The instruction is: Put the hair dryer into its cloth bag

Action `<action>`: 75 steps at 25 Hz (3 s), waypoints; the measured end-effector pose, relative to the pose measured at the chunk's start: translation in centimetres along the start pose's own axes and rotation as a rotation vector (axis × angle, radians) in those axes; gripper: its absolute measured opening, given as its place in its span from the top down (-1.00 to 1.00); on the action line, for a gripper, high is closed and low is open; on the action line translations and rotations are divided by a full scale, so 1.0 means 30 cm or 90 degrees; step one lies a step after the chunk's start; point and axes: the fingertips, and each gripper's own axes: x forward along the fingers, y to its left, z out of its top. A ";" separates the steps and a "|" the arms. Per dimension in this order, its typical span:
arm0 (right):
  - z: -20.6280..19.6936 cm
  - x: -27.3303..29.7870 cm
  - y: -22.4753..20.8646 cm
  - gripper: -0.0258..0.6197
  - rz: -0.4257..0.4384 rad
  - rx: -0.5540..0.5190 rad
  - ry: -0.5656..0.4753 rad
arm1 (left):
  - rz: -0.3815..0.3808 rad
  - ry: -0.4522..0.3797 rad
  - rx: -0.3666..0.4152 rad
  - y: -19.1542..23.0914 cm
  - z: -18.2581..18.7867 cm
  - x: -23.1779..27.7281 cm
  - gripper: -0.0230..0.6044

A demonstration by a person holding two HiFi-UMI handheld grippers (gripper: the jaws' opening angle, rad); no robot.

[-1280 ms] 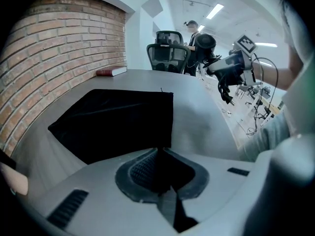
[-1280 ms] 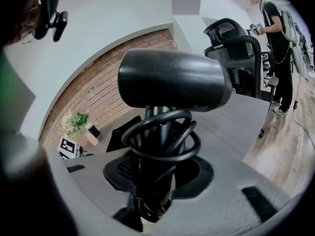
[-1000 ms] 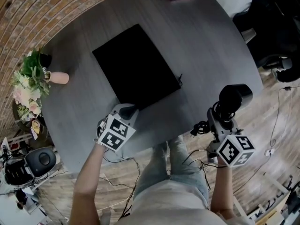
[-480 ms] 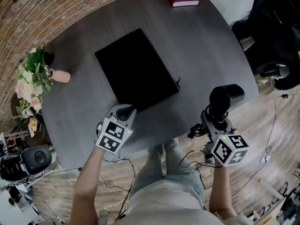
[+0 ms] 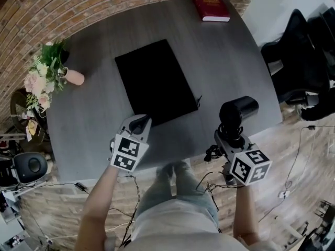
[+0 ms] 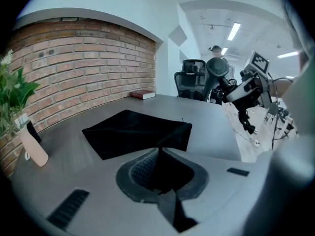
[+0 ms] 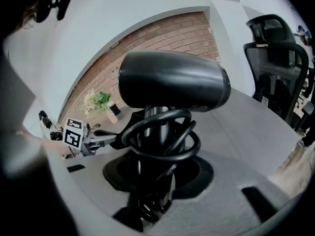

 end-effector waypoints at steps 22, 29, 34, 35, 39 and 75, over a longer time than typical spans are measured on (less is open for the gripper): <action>-0.113 0.118 0.141 0.46 0.183 -0.278 0.210 | 0.106 -0.057 -0.094 0.044 0.084 -0.051 0.87; -0.185 0.141 0.209 0.46 0.254 -0.347 0.269 | 0.099 -0.050 -0.095 0.028 0.105 -0.042 0.87; -0.236 0.148 0.240 0.46 0.311 -0.414 0.327 | 0.100 -0.061 -0.107 0.038 0.127 -0.052 0.87; -0.246 0.150 0.243 0.46 0.320 -0.430 0.340 | 0.101 -0.063 -0.109 0.042 0.129 -0.055 0.87; -0.283 0.161 0.258 0.46 0.357 -0.496 0.398 | 0.109 -0.066 -0.122 0.057 0.120 -0.062 0.87; -0.265 0.442 0.283 0.46 0.187 -0.370 0.516 | 0.071 -0.139 -0.101 -0.017 0.151 -0.088 0.87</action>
